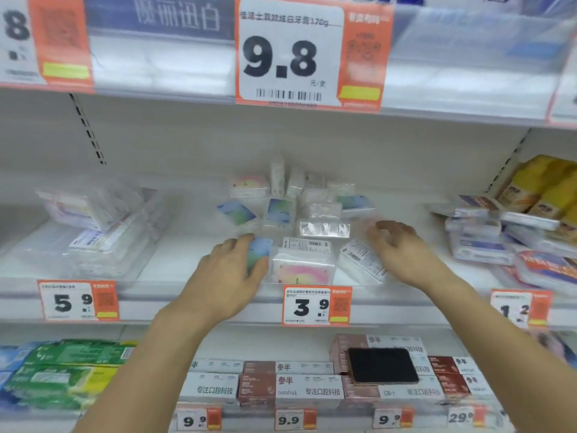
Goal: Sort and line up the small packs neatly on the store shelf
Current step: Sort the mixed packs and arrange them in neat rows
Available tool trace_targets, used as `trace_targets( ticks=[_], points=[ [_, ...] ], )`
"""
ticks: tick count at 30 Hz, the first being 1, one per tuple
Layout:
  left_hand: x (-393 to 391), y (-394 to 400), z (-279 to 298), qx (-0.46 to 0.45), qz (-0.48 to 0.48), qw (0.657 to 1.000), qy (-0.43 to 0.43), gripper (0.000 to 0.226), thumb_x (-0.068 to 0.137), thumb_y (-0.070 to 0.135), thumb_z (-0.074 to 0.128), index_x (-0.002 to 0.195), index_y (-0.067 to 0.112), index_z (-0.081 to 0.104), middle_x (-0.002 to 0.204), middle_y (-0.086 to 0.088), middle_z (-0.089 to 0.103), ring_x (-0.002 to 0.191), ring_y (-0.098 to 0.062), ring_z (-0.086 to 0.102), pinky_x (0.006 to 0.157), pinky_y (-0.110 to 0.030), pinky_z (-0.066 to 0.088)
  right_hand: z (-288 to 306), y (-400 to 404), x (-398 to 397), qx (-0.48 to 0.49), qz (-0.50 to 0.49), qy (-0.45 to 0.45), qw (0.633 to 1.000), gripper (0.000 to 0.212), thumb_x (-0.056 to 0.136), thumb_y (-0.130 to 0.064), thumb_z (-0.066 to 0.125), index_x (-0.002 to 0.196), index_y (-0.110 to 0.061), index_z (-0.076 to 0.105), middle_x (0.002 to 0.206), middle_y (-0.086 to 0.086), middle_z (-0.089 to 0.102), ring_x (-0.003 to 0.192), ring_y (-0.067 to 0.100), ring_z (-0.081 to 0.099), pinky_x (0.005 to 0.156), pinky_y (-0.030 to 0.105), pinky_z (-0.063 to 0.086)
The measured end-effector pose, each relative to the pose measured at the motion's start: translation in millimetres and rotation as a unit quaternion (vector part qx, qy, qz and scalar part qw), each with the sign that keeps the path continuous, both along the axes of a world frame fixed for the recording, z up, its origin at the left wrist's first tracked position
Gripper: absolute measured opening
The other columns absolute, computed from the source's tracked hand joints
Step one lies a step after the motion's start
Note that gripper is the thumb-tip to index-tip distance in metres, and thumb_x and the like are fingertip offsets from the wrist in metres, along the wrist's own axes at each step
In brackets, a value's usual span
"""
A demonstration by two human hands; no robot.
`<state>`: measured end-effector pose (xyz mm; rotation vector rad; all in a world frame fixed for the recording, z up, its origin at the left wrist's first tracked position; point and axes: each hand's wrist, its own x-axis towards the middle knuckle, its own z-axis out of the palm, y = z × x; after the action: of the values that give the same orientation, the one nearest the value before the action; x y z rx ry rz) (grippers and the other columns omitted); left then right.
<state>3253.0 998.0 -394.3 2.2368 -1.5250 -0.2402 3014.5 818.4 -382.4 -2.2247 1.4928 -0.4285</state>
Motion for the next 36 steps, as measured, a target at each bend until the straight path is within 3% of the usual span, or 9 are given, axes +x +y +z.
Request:
trace_targets(
  ticks=[3, 7, 10, 13, 16, 20, 25, 31, 36],
  points=[
    [12.4, 13.0, 3.0, -0.052, 0.007, 0.998, -0.025, 0.069, 0.087, 0.059, 0.021, 0.141, 0.020, 0.040, 0.139, -0.005, 0.049, 0.128, -0.026, 0.041, 0.103, -0.039, 0.034, 13.1, 17.3, -0.2, -0.110, -0.031, 0.014, 0.993, 0.053, 0.098, -0.046, 0.044, 0.146, -0.022, 0.040, 0.153, 0.019, 0.029, 0.136, 0.042, 0.036, 0.109, 0.050, 0.034],
    [35.7, 32.7, 23.8, -0.192, 0.072, 0.978, -0.025, 0.044, 0.092, 0.044, 0.044, 0.122, 0.015, 0.060, 0.120, -0.004, 0.061, 0.112, -0.025, 0.054, 0.092, -0.032, 0.039, 43.1, 66.0, 37.2, -0.257, 0.122, -0.112, 0.952, 0.033, 0.092, -0.029, 0.059, 0.122, -0.014, 0.059, 0.122, 0.008, 0.055, 0.093, 0.022, 0.058, 0.091, 0.028, 0.042],
    [57.8, 55.5, 34.8, -0.309, 0.137, 0.941, -0.032, 0.018, 0.090, 0.022, 0.058, 0.102, 0.014, 0.068, 0.101, -0.002, 0.066, 0.097, -0.024, 0.058, 0.083, -0.028, 0.039, 53.9, 118.6, 92.5, -0.205, 0.304, -0.142, 0.920, 0.029, 0.088, -0.024, 0.062, 0.115, -0.016, 0.060, 0.106, -0.004, 0.061, 0.095, 0.008, 0.056, 0.087, 0.016, 0.040],
    [97.9, 87.0, 35.2, -0.364, 0.225, 0.902, -0.062, 0.031, 0.084, 0.030, 0.063, 0.110, 0.014, 0.062, 0.109, -0.012, 0.058, 0.106, -0.029, 0.051, 0.092, -0.031, 0.037, 51.0, 145.5, 154.9, -0.158, 0.387, -0.124, 0.900, 0.024, 0.085, -0.021, 0.066, 0.108, -0.013, 0.058, 0.102, -0.004, 0.060, 0.094, 0.011, 0.055, 0.084, 0.024, 0.043],
    [132.8, 119.2, 30.3, -0.344, 0.276, 0.897, -0.002, 0.074, 0.071, 0.050, 0.071, 0.132, 0.017, 0.046, 0.130, -0.017, 0.041, 0.126, -0.025, 0.038, 0.104, -0.033, 0.032, 56.0, 154.7, 214.4, -0.132, 0.375, -0.157, 0.904, 0.028, 0.080, -0.019, 0.071, 0.101, -0.013, 0.053, 0.102, -0.001, 0.052, 0.093, 0.015, 0.052, 0.085, 0.025, 0.041],
    [142.4, 129.0, 8.0, -0.248, 0.241, 0.936, 0.070, 0.096, 0.061, 0.068, 0.066, 0.141, 0.025, 0.035, 0.142, -0.009, 0.034, 0.136, -0.024, 0.031, 0.108, -0.041, 0.031, 77.6, 160.0, 284.2, -0.091, 0.343, -0.204, 0.912, 0.071, 0.071, -0.052, 0.077, 0.129, -0.032, 0.041, 0.127, 0.001, 0.039, 0.120, 0.018, 0.046, 0.099, 0.028, 0.042],
    [154.1, 133.1, -8.7, -0.221, 0.214, 0.950, 0.059, 0.082, 0.062, 0.071, 0.062, 0.133, 0.030, 0.050, 0.150, -0.013, 0.027, 0.142, -0.024, 0.020, 0.113, -0.040, 0.027, 72.6, 154.2, 332.1, -0.033, 0.378, -0.037, 0.924, 0.098, 0.064, -0.055, 0.082, 0.145, -0.043, 0.028, 0.136, 0.005, 0.035, 0.120, 0.018, 0.047, 0.091, 0.024, 0.040],
    [154.9, 134.4, -17.4, -0.263, 0.225, 0.937, 0.050, 0.066, 0.072, 0.057, 0.072, 0.129, 0.029, 0.056, 0.146, -0.009, 0.032, 0.136, -0.027, 0.027, 0.109, -0.042, 0.033, 59.3, 149.7, 316.1, -0.003, 0.381, -0.067, 0.922, 0.129, 0.049, -0.041, 0.097, 0.151, -0.045, 0.017, 0.138, 0.000, 0.027, 0.116, 0.004, 0.034, 0.095, 0.020, 0.033],
    [157.4, 133.1, -19.3, -0.275, 0.244, 0.928, 0.062, 0.045, 0.080, 0.037, 0.073, 0.123, 0.034, 0.059, 0.138, -0.014, 0.035, 0.128, -0.032, 0.038, 0.104, -0.044, 0.039, 53.8, 133.0, 320.7, 0.001, 0.374, -0.112, 0.921, 0.124, 0.053, -0.030, 0.095, 0.148, -0.051, 0.018, 0.134, 0.005, 0.034, 0.114, 0.009, 0.039, 0.087, 0.018, 0.038]
  ],
)
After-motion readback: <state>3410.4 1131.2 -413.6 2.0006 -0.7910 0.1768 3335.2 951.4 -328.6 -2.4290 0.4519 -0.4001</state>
